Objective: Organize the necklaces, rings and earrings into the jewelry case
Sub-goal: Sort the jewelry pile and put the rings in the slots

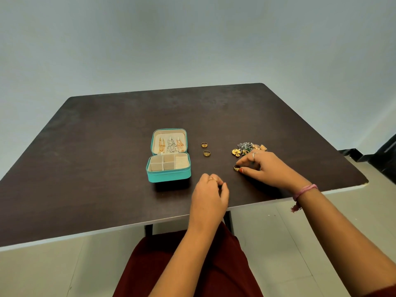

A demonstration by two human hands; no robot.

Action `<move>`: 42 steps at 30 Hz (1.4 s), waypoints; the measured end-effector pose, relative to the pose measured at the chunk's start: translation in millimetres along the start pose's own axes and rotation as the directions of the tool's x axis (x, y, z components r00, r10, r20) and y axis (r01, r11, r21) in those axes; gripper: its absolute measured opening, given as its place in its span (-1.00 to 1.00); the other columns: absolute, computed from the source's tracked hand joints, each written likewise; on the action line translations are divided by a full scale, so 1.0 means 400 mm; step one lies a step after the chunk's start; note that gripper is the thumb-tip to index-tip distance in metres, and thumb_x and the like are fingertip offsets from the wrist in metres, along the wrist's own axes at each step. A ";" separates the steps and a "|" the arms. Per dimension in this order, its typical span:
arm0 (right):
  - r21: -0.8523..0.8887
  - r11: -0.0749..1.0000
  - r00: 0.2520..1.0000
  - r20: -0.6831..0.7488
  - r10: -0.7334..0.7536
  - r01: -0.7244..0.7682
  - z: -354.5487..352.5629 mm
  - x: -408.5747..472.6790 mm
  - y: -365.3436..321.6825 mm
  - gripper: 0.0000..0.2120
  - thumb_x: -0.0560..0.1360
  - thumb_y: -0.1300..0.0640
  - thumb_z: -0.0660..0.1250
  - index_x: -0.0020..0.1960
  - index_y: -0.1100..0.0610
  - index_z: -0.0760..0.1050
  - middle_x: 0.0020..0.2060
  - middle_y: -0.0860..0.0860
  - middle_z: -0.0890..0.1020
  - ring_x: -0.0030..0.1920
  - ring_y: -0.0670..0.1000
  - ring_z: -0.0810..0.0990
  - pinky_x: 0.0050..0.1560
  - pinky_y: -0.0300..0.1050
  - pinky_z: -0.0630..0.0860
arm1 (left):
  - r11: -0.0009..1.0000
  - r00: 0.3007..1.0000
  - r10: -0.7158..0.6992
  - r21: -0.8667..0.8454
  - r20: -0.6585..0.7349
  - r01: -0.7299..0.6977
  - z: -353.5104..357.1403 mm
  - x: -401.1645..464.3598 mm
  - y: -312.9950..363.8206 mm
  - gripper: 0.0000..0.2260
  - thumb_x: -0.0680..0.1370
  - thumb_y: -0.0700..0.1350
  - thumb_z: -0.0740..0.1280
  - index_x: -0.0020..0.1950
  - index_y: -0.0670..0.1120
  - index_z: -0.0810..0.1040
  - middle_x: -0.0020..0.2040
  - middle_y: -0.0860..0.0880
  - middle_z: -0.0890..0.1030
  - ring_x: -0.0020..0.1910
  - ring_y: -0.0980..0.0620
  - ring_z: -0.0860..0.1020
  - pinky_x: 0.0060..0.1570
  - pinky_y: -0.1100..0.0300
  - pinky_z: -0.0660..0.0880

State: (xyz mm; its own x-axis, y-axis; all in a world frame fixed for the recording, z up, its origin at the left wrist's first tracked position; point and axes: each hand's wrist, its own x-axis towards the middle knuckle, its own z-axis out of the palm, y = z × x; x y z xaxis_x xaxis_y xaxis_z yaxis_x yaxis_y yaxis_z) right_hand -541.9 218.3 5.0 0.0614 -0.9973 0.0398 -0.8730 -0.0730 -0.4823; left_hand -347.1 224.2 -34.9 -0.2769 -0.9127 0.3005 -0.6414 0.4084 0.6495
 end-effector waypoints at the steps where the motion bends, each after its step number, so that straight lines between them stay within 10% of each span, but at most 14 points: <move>1: -0.011 1.000 1.000 0.015 0.001 -0.001 0.000 0.001 -0.004 -0.82 0.53 0.05 0.33 0.13 -0.03 0.57 -0.07 -0.10 0.59 -0.11 -0.12 0.53 -0.18 -0.35 0.43 | 1.000 1.000 -0.005 0.006 -0.004 0.005 -0.005 -0.003 -0.003 -0.89 0.56 -0.11 0.30 -0.11 -0.13 0.53 -0.18 0.03 0.38 -0.26 0.10 0.36 -0.23 0.32 0.23; 21: -0.078 0.996 0.999 0.017 -0.030 0.031 0.085 0.122 -0.131 -0.84 0.56 0.04 0.28 0.09 0.02 0.57 -0.09 -0.06 0.48 -0.03 -0.04 0.52 0.04 -0.14 0.43 | 0.998 0.998 -0.035 -0.059 0.043 0.037 -0.025 0.013 -0.026 -0.88 0.54 -0.12 0.32 -0.17 -0.14 0.54 -0.31 0.10 0.32 -0.30 0.11 0.38 -0.23 0.35 0.23; 28: 0.091 0.995 0.986 -0.160 0.054 -0.040 0.013 0.093 -0.070 -0.88 0.56 0.13 0.28 0.05 0.04 0.57 -0.22 -0.16 0.55 -0.31 -0.23 0.49 -0.17 -0.29 0.33 | 0.997 0.999 -0.024 -0.079 0.031 0.026 -0.020 0.008 -0.031 -0.87 0.55 -0.10 0.33 -0.17 -0.13 0.54 -0.28 0.07 0.40 -0.34 0.12 0.38 -0.25 0.33 0.30; 42: -0.424 0.901 0.993 0.020 0.114 -0.095 -0.116 0.121 0.099 -0.82 0.52 0.05 0.35 0.10 -0.09 0.61 -0.18 -0.10 0.39 -0.12 -0.07 0.42 -0.08 -0.08 0.41 | 0.999 0.999 -0.025 -0.046 0.034 0.026 -0.017 0.012 -0.030 -0.86 0.56 -0.10 0.32 -0.18 -0.11 0.53 -0.30 0.10 0.37 -0.37 0.15 0.38 -0.35 0.43 0.27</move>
State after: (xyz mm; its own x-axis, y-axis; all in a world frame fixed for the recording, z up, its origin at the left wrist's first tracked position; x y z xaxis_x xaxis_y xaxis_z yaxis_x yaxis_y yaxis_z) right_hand -596.1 167.3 28.4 -0.0285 -0.9990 -0.0333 -0.9973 0.0307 -0.0674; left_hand -335.9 215.0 -36.7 -0.2848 -0.9225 0.2607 -0.6151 0.3844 0.6883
